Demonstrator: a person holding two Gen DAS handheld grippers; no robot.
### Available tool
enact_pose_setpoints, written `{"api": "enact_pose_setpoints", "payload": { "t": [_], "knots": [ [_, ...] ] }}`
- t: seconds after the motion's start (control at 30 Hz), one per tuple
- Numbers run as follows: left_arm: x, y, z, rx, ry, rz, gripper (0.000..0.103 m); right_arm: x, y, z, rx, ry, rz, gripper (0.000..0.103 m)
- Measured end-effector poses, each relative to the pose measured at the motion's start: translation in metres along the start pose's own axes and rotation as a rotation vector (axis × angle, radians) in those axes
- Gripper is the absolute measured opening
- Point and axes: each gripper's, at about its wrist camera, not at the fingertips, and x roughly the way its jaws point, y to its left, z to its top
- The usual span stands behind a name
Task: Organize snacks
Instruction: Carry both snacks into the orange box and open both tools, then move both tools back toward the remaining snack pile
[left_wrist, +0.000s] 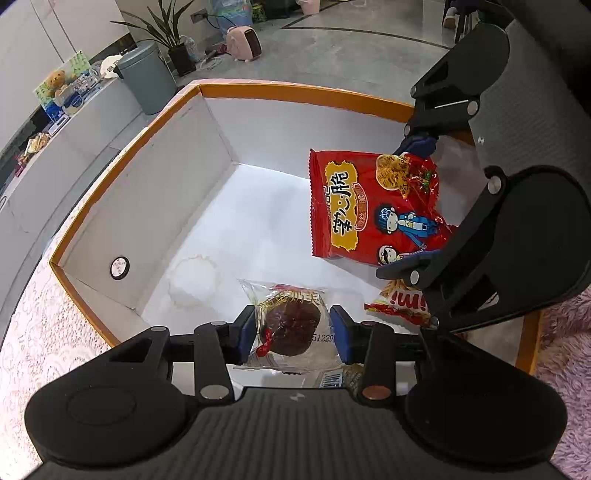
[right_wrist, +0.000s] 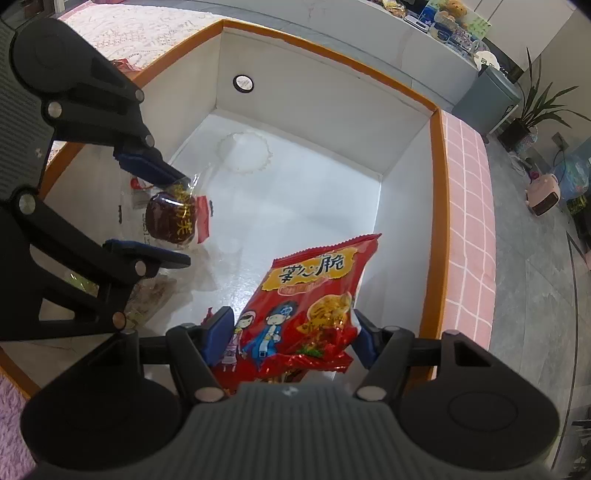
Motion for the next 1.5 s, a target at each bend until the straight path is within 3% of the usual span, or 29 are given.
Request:
{"api": "enact_pose_setpoints", "payload": {
  "t": [0.33,0.5,0.6,0.97,1.2,1.33,1.5],
  "knots": [
    [-0.010,-0.004,-0.001,0.017,-0.029,0.024,0.056,-0.012,0.001,-0.004,-0.013,-0.008,-0.027,0.076],
    [-0.022,-0.006,-0.001,0.019,-0.058,0.042,0.065,-0.021,0.004,-0.002,-0.027,-0.017,-0.039,0.078],
    [-0.030,-0.006,-0.001,0.010,-0.072,0.044,0.067,-0.027,0.006,-0.004,-0.030,-0.024,-0.052,0.089],
    [-0.068,0.001,-0.009,-0.052,-0.091,0.081,0.070,-0.055,0.019,-0.003,0.026,-0.021,-0.088,0.095],
    [-0.095,0.013,-0.032,-0.123,-0.078,0.102,0.070,-0.078,0.040,0.004,0.036,-0.063,-0.069,0.095],
    [-0.113,0.028,-0.051,-0.181,-0.108,0.114,0.070,-0.095,0.059,0.010,0.021,-0.124,-0.061,0.095],
    [-0.133,0.052,-0.080,-0.290,-0.162,0.123,0.070,-0.113,0.082,0.021,0.031,-0.209,0.015,0.095]
  ]
}}
